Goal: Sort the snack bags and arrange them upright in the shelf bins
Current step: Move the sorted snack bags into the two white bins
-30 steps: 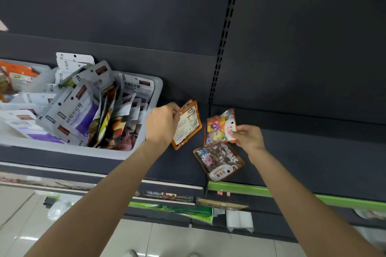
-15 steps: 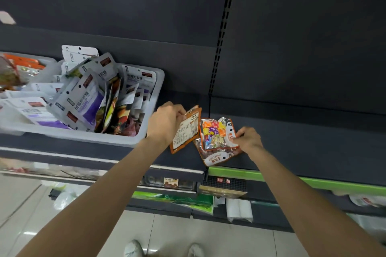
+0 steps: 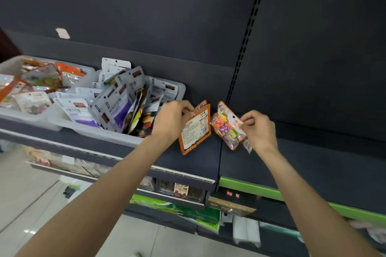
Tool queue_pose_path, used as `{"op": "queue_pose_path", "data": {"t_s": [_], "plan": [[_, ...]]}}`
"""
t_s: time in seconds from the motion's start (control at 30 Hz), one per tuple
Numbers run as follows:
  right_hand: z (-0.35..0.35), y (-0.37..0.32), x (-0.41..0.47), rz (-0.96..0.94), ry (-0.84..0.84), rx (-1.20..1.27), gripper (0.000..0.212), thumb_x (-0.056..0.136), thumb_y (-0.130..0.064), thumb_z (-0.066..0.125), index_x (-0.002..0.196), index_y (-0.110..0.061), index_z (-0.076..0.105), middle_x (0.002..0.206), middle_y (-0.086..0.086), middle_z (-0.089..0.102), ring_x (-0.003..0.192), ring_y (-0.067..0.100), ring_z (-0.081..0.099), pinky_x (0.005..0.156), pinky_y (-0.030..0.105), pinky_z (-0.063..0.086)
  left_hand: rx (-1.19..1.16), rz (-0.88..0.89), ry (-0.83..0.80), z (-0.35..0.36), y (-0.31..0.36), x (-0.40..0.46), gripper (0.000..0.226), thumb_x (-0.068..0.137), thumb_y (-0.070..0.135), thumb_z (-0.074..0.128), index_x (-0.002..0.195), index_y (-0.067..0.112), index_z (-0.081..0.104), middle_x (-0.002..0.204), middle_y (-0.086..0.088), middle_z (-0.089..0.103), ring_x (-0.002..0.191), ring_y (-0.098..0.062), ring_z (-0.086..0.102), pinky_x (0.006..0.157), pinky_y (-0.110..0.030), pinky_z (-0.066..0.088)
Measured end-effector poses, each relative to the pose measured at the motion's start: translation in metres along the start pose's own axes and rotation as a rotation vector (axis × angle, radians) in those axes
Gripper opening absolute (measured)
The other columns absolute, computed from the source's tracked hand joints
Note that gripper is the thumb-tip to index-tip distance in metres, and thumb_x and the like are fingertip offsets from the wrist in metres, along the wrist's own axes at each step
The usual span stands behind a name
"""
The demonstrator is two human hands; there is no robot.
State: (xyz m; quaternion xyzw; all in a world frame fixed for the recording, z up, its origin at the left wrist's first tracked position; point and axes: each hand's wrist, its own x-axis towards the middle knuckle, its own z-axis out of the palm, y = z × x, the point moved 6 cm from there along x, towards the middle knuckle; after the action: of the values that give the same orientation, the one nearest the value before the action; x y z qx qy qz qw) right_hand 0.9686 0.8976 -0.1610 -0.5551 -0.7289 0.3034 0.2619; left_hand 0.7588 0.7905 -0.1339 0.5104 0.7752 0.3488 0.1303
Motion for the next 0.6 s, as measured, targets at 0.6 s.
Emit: {"op": "queue_pose_path", "data": {"t_s": [0.6], "plan": [[0.106,-0.286,-0.081,-0.438,0.047,0.169,0.016,0.085,-0.010,0.065,0.079,-0.025,0.065,0.084,-0.010,0.066,0.081,0.004,0.060,0.067,0.022,0.047,0.164,0.026,0.416,-0.280,-0.120,-0.051,0.014,0.094,0.025,0.055,0.099,0.022,0.068,0.096,-0.001,0.067,0.077,-0.016,0.062,0.055,-0.029,0.045]]}}
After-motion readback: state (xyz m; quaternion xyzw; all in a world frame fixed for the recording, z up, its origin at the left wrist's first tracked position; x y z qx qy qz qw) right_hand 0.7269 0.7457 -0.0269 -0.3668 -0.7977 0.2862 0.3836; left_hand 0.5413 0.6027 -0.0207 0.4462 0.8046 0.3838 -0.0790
